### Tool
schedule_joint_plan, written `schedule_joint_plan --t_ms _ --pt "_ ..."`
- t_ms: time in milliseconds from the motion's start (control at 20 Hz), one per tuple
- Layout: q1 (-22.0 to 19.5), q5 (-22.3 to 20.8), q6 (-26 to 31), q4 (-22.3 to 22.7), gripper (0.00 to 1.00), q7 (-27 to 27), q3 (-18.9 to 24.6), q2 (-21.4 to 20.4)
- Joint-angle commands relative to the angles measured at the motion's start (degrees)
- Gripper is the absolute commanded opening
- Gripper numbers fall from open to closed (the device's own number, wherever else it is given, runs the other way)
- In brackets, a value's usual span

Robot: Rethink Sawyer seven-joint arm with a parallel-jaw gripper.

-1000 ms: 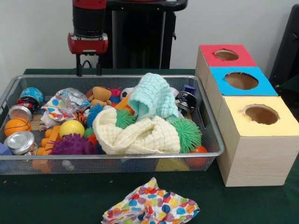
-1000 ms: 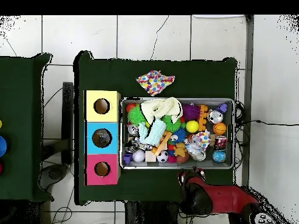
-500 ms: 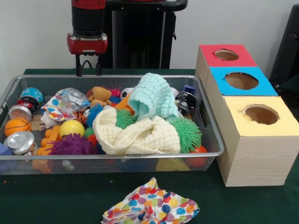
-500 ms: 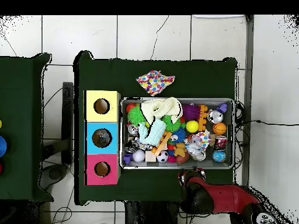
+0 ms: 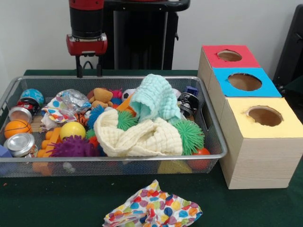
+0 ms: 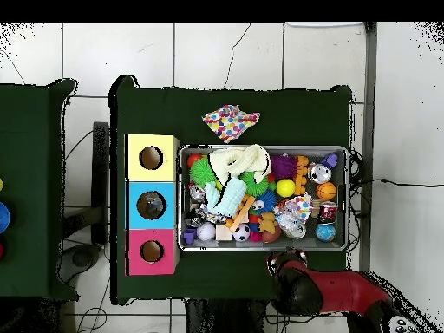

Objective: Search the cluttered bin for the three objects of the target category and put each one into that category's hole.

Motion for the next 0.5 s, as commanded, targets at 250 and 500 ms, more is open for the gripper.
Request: schedule_joint_plan --t_ms 250,500 --pt "-3.3 -2.8 1.0 -15.8 1.0 -2.0 9.6 6.8" --pt "-4.0 -3.2 1.6 -16.1 1.0 -2.3 10.7 7.1"
